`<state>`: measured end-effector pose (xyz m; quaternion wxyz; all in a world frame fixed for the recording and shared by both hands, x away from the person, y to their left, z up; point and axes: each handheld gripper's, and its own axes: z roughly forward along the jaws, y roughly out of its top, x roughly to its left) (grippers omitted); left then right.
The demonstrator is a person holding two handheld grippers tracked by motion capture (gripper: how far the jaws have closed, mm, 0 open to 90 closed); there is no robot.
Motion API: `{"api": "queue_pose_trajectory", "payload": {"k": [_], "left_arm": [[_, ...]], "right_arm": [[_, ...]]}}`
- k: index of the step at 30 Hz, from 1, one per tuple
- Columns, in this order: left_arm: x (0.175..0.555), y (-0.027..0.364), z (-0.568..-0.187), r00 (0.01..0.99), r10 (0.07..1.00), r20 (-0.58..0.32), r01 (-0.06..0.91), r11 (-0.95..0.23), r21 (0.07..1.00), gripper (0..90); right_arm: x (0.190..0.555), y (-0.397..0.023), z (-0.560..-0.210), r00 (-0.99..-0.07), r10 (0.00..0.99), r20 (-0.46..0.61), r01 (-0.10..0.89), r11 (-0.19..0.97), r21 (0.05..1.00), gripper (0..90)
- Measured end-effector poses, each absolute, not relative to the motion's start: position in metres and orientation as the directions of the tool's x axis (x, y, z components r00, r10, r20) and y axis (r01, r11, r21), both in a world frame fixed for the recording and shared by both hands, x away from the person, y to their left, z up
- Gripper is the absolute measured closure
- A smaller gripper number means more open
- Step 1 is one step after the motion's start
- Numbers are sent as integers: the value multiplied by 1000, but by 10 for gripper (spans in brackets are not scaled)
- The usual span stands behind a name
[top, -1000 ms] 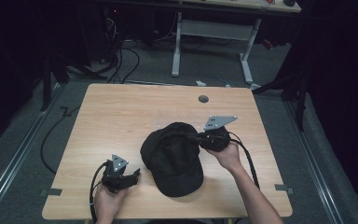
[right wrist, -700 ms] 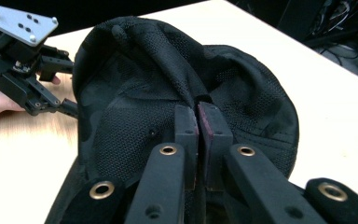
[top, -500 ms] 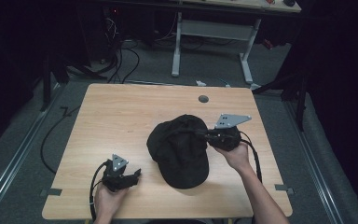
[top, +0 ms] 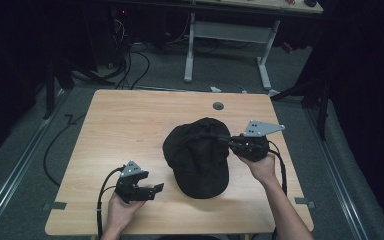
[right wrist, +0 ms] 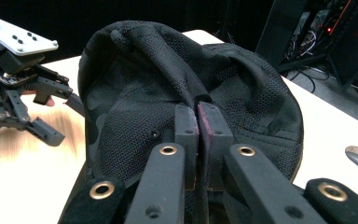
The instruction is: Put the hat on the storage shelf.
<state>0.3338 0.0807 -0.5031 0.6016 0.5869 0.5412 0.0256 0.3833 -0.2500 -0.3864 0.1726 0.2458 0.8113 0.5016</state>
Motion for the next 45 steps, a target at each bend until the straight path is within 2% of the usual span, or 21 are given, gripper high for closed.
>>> {"api": "queue_pose_trajectory", "payload": {"k": [14,27,31,45], "left_arm": [[334,51,-480,501,550,-669,655,264,708,213],[336,38,-474,529,513,-676,679,222,700,228],[337,38,-473,527,492,-693,688,232,688,261],[332,40,-467,557,448,-699,693,212,689,570]], "right_arm": [[377,-252,-381,-831,555,-32,197,347,917,875],[373,-251,-378,-853,521,-23,172,323,931,874],[372,-250,-378,-860,511,-18,168,316,934,874],[374,-250,-380,-863,505,-30,151,314,937,873]]}}
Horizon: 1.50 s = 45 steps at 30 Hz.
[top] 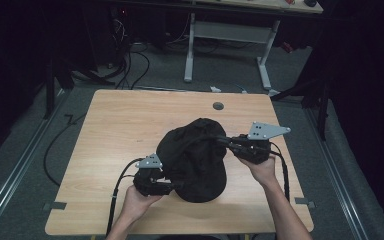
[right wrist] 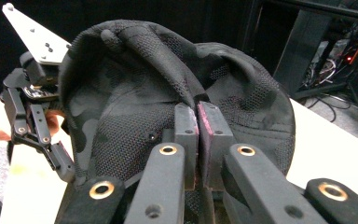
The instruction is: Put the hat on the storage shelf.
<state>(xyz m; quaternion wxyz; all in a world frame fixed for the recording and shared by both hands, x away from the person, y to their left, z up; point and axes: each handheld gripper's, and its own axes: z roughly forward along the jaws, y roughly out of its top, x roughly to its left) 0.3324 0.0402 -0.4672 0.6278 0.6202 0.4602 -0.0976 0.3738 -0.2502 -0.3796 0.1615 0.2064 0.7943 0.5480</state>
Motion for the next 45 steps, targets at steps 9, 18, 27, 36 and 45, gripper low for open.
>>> {"api": "queue_pose_trajectory", "payload": {"k": [9,18,27,36,45], "left_arm": [[330,41,-465,557,410,-722,717,201,668,689],[320,45,-459,584,354,-731,731,162,663,853],[312,51,-456,601,336,-725,714,182,676,859],[309,63,-452,606,345,-717,689,224,689,859],[309,72,-447,608,374,-700,646,279,710,859]], "right_arm": [[373,-249,-379,-848,527,-59,142,332,932,870],[375,-246,-382,-838,542,-67,142,335,931,852],[377,-243,-384,-840,541,-45,154,317,936,808],[376,-243,-387,-801,598,-36,196,318,928,534],[370,-244,-402,-773,633,-44,258,377,890,477]]}}
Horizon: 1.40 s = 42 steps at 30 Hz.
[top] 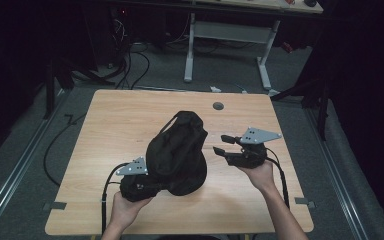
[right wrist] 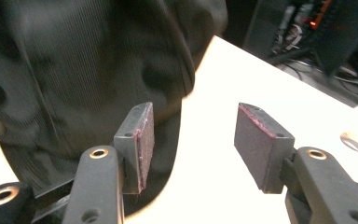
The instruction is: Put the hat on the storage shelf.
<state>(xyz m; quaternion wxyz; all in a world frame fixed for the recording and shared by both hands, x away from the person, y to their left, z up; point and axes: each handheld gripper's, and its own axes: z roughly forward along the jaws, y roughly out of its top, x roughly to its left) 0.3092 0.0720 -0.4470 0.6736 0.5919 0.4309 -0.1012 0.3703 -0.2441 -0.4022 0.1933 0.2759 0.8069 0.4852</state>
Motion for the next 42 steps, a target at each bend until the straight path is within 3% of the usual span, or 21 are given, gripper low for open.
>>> {"api": "queue_pose_trajectory", "payload": {"k": [7,8,14,18,27,37,42], "left_arm": [[310,77,-443,608,400,-686,615,310,725,858],[310,78,-442,609,403,-683,607,318,729,858],[312,78,-440,605,424,-674,592,326,737,857],[314,77,-439,601,438,-668,583,332,742,857],[316,80,-437,599,445,-665,560,361,746,857],[321,84,-429,590,479,-649,522,387,760,858],[327,85,-426,584,499,-640,502,397,768,858]], "right_arm": [[366,-254,-426,-722,691,-13,365,397,842,451],[367,-258,-435,-698,715,19,420,388,820,450],[365,-270,-455,-641,764,72,506,351,788,445],[359,-288,-477,-551,827,116,595,291,750,447],[356,-301,-511,-443,892,90,661,257,705,441],[351,-296,-528,-402,916,-17,634,292,716,445],[352,-295,-530,-388,921,-19,625,278,730,422]]}}
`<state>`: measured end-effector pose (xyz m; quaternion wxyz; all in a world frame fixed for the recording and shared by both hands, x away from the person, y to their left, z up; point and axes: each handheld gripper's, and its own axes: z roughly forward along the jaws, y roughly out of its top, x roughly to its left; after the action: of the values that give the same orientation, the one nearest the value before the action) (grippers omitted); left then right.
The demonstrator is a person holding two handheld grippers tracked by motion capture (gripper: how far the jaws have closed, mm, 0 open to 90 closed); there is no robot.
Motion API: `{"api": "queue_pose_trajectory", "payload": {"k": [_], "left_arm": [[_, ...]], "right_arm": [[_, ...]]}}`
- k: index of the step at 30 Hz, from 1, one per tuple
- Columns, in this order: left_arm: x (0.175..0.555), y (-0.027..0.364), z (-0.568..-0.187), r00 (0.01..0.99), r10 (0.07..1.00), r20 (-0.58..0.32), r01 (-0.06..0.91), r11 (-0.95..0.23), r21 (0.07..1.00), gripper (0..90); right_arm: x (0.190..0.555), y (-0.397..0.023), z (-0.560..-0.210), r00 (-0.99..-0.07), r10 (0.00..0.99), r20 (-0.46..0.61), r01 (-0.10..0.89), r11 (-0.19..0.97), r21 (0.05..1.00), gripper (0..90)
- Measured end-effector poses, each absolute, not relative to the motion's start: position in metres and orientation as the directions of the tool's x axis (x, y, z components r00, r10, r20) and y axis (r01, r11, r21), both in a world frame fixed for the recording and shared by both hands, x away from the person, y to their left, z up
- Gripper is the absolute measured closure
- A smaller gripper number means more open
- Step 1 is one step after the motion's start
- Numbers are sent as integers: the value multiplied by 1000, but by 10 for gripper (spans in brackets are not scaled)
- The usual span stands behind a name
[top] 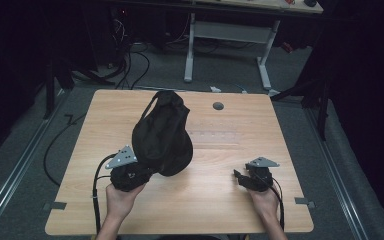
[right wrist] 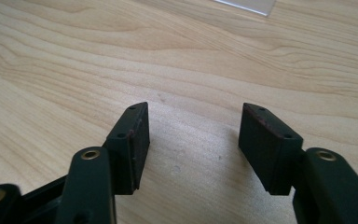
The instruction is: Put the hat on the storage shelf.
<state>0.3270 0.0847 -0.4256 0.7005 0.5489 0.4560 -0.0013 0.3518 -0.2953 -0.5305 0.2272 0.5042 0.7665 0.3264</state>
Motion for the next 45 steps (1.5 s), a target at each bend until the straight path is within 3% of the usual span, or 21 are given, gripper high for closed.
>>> {"api": "queue_pose_trajectory", "payload": {"k": [24,45], "left_arm": [[377,90,-407,511,636,-579,387,431,815,858],[412,82,-409,452,705,-546,362,414,835,858]], "right_arm": [[353,-295,-531,-387,922,-20,629,279,726,364],[353,-295,-531,-390,921,-20,628,282,726,355]]}}
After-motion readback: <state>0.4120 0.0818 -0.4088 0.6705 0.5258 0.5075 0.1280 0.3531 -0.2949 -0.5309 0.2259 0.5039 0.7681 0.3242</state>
